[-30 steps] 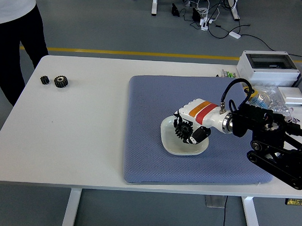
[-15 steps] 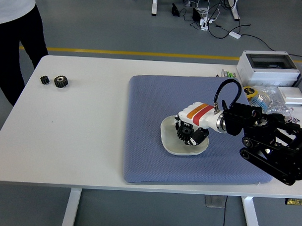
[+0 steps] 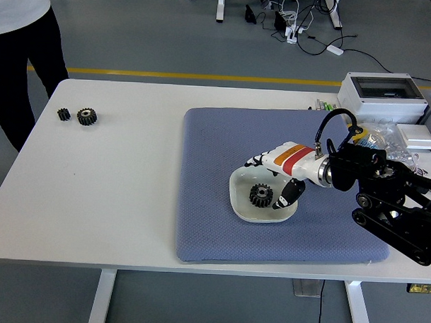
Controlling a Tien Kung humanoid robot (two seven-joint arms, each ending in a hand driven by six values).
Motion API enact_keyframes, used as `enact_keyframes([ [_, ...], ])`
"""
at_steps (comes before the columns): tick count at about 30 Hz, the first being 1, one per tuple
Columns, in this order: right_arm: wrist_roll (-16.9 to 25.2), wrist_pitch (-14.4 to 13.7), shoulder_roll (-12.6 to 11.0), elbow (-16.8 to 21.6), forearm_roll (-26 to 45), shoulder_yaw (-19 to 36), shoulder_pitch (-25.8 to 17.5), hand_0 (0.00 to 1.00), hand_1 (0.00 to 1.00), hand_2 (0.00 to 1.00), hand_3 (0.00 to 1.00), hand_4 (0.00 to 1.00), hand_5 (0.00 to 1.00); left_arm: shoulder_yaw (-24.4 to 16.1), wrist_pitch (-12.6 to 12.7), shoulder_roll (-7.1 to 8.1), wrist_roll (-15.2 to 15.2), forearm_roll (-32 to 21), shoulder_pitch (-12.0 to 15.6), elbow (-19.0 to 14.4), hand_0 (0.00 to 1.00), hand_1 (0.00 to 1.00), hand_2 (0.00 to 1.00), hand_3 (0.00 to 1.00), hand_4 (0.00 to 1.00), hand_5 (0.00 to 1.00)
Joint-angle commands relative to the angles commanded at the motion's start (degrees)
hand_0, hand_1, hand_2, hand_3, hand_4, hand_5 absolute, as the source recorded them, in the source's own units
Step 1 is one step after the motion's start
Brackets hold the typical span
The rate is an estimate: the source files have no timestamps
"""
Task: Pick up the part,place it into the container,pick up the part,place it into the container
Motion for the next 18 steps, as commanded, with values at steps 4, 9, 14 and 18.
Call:
enact_keyframes([
  [4, -0.28, -0.34, -1.32, -0.16, -0.63, 3.12, 0.27, 0.402, 0.517, 0.792, 0.849, 0.998, 0.193, -0.02, -0.02, 0.0, 0.04, 0.19, 0.14, 0.0, 0.684, 0.671, 0.68, 0.566, 0.669, 0.61],
  [9, -1.59, -0.89, -0.65, -5.77, 0.96, 3.27, 1.74, 0.491, 0.566, 0.786, 0.824, 0.998, 0.203, 0.37, -0.06, 0.0, 0.14, 0.09, 0.03, 0.0, 0.684, 0.671, 0.68, 0.565, 0.669, 0.609],
  [14, -1.24, -1.83, 0.42, -13.31, 3.06, 1.66, 2.86, 0.602, 0.655, 0.787, 0.775, 0.983, 0.202, 0.61, 0.03, 0.0, -0.02, -0.54, -0.27, 0.0, 0.686, 0.671, 0.683, 0.564, 0.668, 0.608],
  [18, 0.04, -2.67, 0.92, -16.51, 4.34, 0.45, 2.88, 0.602, 0.655, 0.787, 0.775, 0.983, 0.202, 0.71, 0.07, 0.0, -0.11, -0.86, -0.36, 0.0, 0.686, 0.671, 0.683, 0.564, 0.668, 0.608],
])
